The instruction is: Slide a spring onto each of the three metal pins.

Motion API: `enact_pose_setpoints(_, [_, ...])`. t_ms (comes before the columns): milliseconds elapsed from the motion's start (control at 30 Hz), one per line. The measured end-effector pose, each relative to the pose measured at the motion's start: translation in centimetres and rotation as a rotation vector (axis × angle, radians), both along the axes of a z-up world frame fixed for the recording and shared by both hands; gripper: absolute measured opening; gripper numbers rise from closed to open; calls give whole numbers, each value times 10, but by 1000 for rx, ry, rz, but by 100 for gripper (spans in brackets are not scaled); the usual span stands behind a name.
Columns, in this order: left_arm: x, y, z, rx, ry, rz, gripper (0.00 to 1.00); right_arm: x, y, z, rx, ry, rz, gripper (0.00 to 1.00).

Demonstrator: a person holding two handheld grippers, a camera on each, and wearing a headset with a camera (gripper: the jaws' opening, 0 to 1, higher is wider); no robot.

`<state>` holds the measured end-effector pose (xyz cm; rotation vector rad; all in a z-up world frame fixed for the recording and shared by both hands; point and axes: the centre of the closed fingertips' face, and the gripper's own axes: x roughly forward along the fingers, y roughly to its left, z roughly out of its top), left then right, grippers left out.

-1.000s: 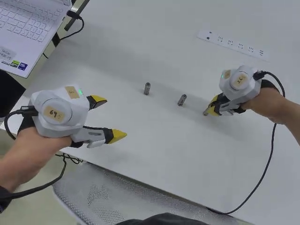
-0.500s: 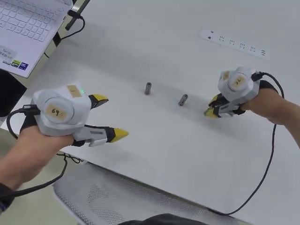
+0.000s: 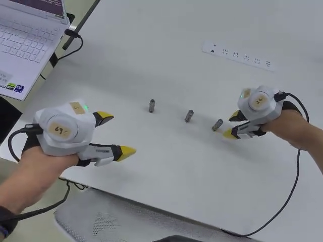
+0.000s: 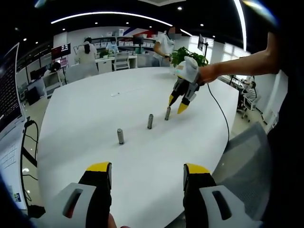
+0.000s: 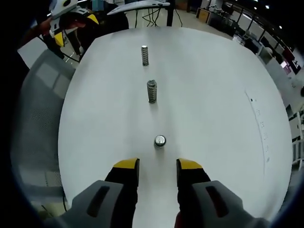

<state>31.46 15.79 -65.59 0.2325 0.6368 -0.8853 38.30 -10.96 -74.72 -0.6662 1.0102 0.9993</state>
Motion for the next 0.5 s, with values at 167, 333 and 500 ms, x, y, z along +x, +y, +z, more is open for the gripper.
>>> enact_pose_setpoints(167, [-1, -1, 2, 2, -6, -5, 56, -7, -2, 9, 48, -19, -64, 31])
enact_pose_setpoints(333, [1, -2, 5, -4, -13, -4, 56, -13, -3, 17, 100, -63, -135, 33])
enact_pose_setpoints(500, [1, -6, 5, -5, -15, -11, 56, -26, -1, 21, 144, -80, -176, 35])
